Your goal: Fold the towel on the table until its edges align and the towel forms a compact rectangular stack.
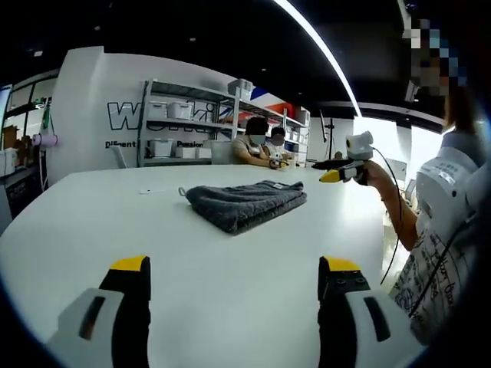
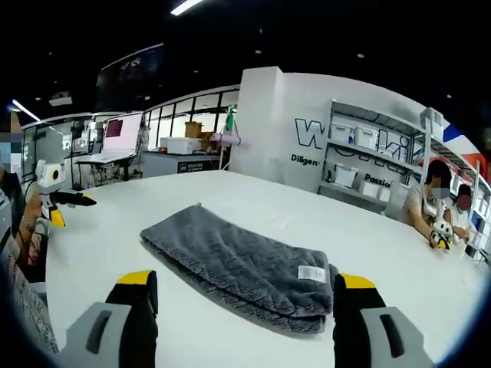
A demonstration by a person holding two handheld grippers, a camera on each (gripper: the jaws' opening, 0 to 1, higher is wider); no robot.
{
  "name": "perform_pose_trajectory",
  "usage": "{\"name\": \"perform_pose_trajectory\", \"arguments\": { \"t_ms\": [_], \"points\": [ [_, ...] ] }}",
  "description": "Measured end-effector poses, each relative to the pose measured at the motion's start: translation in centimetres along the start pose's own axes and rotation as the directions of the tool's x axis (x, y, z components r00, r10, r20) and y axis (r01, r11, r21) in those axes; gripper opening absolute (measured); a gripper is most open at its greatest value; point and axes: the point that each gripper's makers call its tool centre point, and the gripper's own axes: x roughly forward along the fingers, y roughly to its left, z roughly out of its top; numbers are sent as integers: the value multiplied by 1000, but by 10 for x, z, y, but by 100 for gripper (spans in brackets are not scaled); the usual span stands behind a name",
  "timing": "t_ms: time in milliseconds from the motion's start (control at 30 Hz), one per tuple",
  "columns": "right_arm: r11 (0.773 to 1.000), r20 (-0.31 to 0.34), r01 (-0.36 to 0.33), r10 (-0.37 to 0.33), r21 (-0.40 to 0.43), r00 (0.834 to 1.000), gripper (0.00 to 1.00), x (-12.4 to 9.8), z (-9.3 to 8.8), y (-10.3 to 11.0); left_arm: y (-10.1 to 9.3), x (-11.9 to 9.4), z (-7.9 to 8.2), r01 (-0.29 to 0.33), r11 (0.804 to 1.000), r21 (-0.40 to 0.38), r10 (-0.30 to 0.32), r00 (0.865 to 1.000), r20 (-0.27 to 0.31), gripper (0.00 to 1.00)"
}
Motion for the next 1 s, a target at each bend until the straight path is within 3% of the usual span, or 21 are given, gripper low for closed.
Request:
{"name": "perform_pose_trajectory", "arguments": {
  "t_ms": [400,833,1000],
  "points": [
    [998,-21,63,-63,-1,998,99,27,-2,-59,-3,2,-4,14,1000,-22,-14,1000,-9,94],
    [996,-39,84,-84,1,996,96,41,-2,-87,-3,1,-6,10,999,-31,-11,1000,-18,93],
    [995,-27,89,-88,45,996,94,49,3,-100,-6,3,-7,21,999,-34,-22,1000,-15,93]
  ]
}}
